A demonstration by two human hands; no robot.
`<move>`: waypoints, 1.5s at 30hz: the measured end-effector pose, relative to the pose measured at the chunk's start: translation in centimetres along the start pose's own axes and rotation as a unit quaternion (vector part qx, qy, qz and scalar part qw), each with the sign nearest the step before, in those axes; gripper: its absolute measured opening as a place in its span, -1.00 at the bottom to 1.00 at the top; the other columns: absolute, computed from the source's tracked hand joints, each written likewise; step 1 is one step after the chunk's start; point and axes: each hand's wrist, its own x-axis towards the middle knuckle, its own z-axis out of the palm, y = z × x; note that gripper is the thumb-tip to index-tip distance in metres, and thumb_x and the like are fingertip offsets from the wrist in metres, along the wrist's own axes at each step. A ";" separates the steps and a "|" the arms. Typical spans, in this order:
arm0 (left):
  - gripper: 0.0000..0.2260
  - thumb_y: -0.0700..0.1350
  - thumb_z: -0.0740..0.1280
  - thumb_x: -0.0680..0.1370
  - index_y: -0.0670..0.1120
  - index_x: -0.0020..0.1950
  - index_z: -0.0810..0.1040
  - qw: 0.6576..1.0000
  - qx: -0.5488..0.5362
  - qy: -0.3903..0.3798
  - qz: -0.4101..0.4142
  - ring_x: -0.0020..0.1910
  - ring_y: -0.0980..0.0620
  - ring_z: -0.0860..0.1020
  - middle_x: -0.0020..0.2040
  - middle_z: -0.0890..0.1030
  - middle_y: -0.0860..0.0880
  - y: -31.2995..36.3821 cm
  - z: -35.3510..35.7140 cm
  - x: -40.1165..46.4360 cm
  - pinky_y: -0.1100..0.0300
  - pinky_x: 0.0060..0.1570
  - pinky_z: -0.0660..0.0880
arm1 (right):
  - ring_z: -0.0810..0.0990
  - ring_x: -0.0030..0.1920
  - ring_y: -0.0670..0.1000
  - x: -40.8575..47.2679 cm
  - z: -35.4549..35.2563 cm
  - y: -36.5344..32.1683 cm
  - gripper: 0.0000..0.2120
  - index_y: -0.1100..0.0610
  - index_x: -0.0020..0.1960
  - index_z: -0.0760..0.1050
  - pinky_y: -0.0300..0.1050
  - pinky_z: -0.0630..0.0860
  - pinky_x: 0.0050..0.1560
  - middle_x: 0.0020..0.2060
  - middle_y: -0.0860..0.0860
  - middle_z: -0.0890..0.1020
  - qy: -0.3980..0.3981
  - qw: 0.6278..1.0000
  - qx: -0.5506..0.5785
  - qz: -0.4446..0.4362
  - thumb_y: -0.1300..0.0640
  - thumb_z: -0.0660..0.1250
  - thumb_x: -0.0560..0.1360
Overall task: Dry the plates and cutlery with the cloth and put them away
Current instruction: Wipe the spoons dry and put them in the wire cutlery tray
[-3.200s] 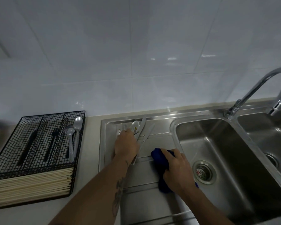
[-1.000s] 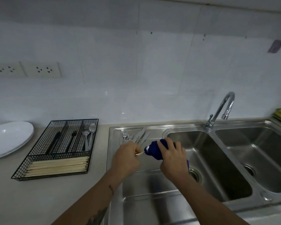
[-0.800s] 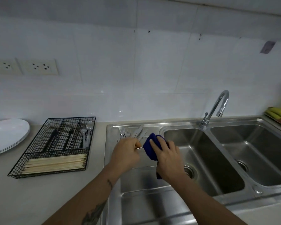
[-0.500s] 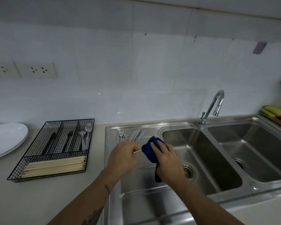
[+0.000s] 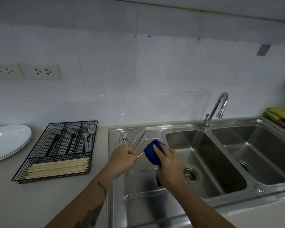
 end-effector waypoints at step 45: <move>-0.90 -0.35 0.40 0.44 -0.29 -0.05 0.61 0.870 -0.440 0.181 -0.130 -0.25 -0.12 0.70 -0.22 0.70 -0.23 -0.1 1.0 0.1 0.10 -0.22 0.61 | 0.47 0.21 0.13 -0.9 0.1 -4.8 -0.13 0.07 0.39 0.39 0.08 0.51 0.13 0.28 0.05 0.50 0.007 0.998 -0.052 -0.031 0.16 0.56 0.09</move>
